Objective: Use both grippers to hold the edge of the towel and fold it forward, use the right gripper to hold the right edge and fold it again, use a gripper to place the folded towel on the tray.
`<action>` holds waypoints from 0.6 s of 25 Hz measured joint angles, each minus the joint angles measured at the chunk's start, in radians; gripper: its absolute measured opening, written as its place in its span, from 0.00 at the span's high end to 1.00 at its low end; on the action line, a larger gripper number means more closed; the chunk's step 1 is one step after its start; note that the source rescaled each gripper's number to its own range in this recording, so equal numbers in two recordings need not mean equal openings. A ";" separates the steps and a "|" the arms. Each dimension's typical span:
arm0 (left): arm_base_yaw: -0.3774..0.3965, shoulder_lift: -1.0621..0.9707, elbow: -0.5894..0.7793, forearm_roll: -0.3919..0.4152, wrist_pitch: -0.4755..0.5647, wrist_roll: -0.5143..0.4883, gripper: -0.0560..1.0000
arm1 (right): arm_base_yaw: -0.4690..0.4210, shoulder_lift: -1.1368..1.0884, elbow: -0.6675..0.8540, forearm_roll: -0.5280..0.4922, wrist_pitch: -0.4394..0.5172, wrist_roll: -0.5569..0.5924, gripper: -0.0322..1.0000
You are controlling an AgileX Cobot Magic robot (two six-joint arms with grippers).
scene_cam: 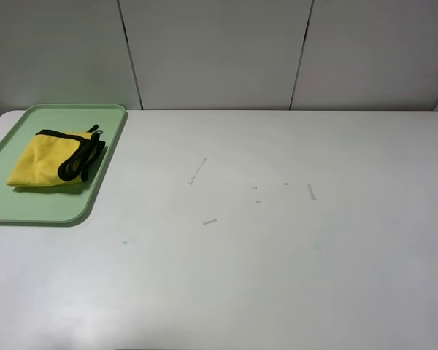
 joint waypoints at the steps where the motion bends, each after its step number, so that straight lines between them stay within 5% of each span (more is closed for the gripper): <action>1: 0.000 -0.027 0.032 0.000 0.002 0.040 0.00 | 0.000 0.000 0.000 0.000 0.000 0.000 0.00; 6: 0.000 -0.184 0.131 -0.004 -0.010 0.163 0.00 | 0.000 0.000 0.000 0.000 0.000 0.000 0.00; 15: 0.000 -0.390 0.138 -0.064 -0.020 0.152 0.00 | 0.000 0.000 0.000 0.000 0.000 0.000 0.00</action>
